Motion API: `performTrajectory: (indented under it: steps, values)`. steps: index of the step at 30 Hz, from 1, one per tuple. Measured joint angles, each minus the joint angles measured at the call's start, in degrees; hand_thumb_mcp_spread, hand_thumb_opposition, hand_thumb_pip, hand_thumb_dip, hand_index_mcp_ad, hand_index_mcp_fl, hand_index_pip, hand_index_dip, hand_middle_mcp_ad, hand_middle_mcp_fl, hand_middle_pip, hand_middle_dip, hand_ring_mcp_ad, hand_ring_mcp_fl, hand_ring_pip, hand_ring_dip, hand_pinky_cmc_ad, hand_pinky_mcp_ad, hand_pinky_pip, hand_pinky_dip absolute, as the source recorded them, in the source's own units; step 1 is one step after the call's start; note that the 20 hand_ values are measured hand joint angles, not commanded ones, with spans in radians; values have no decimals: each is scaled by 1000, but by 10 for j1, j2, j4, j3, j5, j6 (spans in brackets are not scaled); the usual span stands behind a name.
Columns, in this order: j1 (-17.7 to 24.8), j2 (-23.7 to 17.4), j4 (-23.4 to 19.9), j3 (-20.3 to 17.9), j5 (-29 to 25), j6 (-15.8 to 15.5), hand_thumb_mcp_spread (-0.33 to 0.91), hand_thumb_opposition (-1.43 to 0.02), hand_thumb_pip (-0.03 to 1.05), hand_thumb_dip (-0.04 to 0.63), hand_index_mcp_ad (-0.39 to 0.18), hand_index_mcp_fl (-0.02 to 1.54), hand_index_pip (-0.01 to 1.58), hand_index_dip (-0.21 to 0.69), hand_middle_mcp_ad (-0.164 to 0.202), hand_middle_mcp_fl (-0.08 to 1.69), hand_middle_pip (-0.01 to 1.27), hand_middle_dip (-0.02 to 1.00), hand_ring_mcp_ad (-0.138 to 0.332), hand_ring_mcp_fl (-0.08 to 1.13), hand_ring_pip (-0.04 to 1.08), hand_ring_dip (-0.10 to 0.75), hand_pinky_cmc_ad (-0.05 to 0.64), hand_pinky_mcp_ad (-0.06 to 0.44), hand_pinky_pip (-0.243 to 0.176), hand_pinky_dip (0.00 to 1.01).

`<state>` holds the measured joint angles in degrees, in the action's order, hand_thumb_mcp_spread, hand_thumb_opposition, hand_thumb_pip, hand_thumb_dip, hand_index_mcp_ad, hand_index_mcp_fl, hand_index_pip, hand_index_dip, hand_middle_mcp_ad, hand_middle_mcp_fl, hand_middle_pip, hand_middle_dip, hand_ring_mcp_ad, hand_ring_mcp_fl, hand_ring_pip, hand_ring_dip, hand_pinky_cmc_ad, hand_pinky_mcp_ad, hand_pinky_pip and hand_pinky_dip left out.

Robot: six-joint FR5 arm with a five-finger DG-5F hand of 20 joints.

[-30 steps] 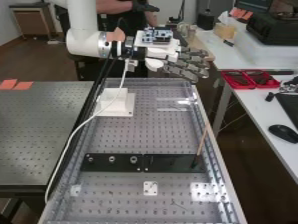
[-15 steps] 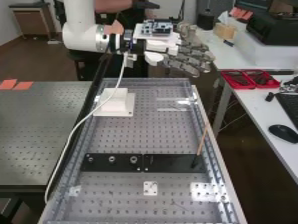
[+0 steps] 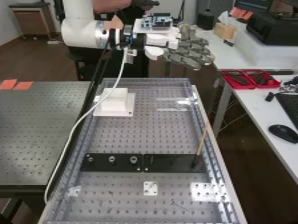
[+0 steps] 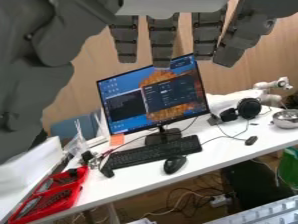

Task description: Grab the drill bit and place it in the clear container

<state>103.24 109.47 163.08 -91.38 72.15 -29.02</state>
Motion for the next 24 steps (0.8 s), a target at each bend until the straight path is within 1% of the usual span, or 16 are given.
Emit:
performTrajectory:
  steps: [3,6,10,16,24]
  values:
    - [3,-3,6,0,-2,-11,293,-663,237,52,-61,37,101,188,75,26,138,166,236,19,75,5,330,182,-140,304]
    - [6,-8,8,-1,-3,-20,302,-663,234,52,-58,37,101,188,75,24,138,152,236,16,75,2,330,182,-140,304]
    - [8,-15,5,-8,-18,-22,295,-663,234,52,-58,42,101,188,75,26,138,136,236,16,75,2,330,182,-140,304]
    - [7,-23,-8,-18,-11,-24,300,-665,234,52,-51,42,101,183,77,24,141,129,239,16,72,0,330,182,-140,304]
    - [6,-24,-9,-18,-14,-24,300,-665,232,52,-45,38,98,176,77,24,141,126,239,14,75,-10,330,178,-140,304]
